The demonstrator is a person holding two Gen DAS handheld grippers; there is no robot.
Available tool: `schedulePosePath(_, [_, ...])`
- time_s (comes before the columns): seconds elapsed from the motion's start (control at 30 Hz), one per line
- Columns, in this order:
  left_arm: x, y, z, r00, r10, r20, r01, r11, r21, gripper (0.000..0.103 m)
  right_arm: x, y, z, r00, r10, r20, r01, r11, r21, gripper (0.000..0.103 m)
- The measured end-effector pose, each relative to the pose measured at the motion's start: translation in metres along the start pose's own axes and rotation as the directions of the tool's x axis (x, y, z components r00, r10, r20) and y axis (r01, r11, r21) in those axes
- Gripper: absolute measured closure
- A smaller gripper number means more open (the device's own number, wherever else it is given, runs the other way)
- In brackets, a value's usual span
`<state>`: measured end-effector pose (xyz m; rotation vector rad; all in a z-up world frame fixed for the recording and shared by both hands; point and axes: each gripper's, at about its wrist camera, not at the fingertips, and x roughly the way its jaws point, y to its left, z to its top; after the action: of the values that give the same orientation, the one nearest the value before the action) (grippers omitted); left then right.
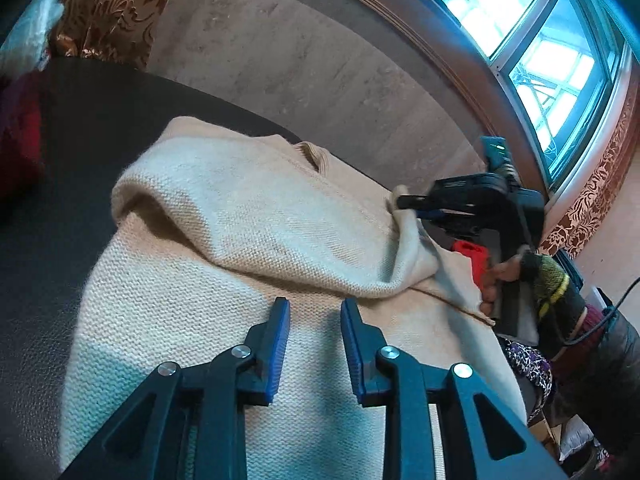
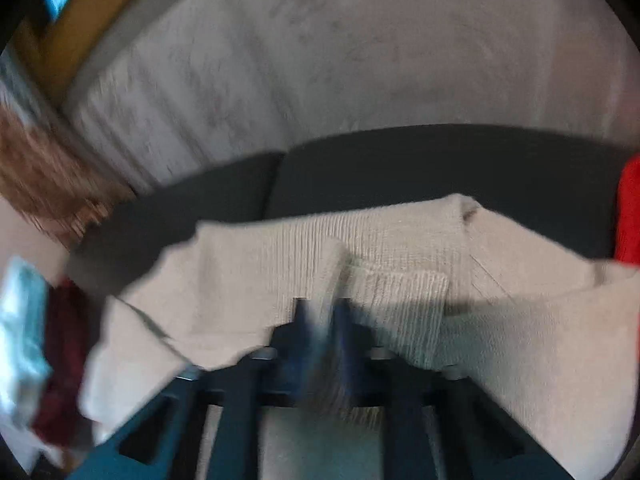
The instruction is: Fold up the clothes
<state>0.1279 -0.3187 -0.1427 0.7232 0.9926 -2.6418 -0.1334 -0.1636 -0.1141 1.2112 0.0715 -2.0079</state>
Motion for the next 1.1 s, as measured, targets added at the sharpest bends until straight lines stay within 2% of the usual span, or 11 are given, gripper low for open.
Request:
schedulePosePath(0.27, [0.004, 0.001, 0.000, 1.000, -0.010, 0.000, 0.010, 1.000, 0.000, 0.077, -0.074, -0.041, -0.043, 0.986, 0.116, 0.122, -0.124, 0.991, 0.057, 0.093])
schedulePosePath(0.47, [-0.002, -0.006, 0.003, 0.999, 0.014, -0.046, -0.012, 1.000, 0.029, 0.077, -0.099, -0.102, -0.120, 0.985, 0.159, 0.060, -0.166, 0.976, 0.139, 0.090])
schedulePosePath(0.53, [-0.006, -0.009, 0.004, 0.997, 0.026, -0.076, -0.023, 0.999, 0.048, 0.077, -0.105, -0.119, -0.141, 0.986, 0.161, 0.046, -0.166, 0.973, 0.159, 0.075])
schedulePosePath(0.6, [-0.014, -0.013, 0.007, 0.994, 0.048, -0.097, -0.040, 0.996, 0.082, 0.077, -0.115, -0.131, -0.154, 0.984, 0.167, 0.060, -0.175, 0.970, 0.170, 0.070])
schedulePosePath(0.67, [-0.022, -0.019, 0.013, 0.992, 0.076, -0.102, -0.062, 0.989, 0.134, 0.077, -0.127, -0.135, -0.156, 0.985, 0.150, 0.080, -0.161, 0.975, 0.154, 0.052])
schedulePosePath(0.7, [-0.028, -0.024, 0.019, 0.991, 0.093, -0.097, -0.075, 0.982, 0.176, 0.077, -0.133, -0.136, -0.155, 0.985, 0.143, 0.091, -0.155, 0.977, 0.143, 0.039])
schedulePosePath(0.73, [-0.029, -0.027, 0.025, 0.990, 0.103, -0.093, -0.082, 0.976, 0.202, 0.076, -0.136, -0.135, -0.150, 0.984, 0.141, 0.104, -0.154, 0.980, 0.123, 0.034])
schedulePosePath(0.87, [-0.019, -0.049, 0.054, 0.984, 0.163, -0.073, -0.126, 0.924, 0.360, 0.074, -0.137, -0.125, -0.124, 0.981, 0.144, 0.132, -0.150, 0.988, 0.034, 0.033])
schedulePosePath(0.9, [-0.008, -0.057, 0.063, 0.979, 0.188, -0.077, -0.138, 0.894, 0.426, 0.074, -0.131, -0.121, -0.119, 0.984, 0.134, 0.121, -0.135, 0.991, -0.001, 0.032])
schedulePosePath(1.0, [0.018, -0.063, 0.081, 0.969, 0.222, -0.110, -0.134, 0.844, 0.520, 0.074, -0.111, -0.108, -0.103, 0.991, 0.103, 0.081, -0.095, 0.990, -0.107, 0.030])
schedulePosePath(1.1, [0.037, -0.062, 0.091, 0.962, 0.234, -0.138, -0.118, 0.817, 0.564, 0.073, -0.092, -0.103, -0.100, 0.992, 0.124, 0.022, -0.120, 0.985, -0.125, 0.030])
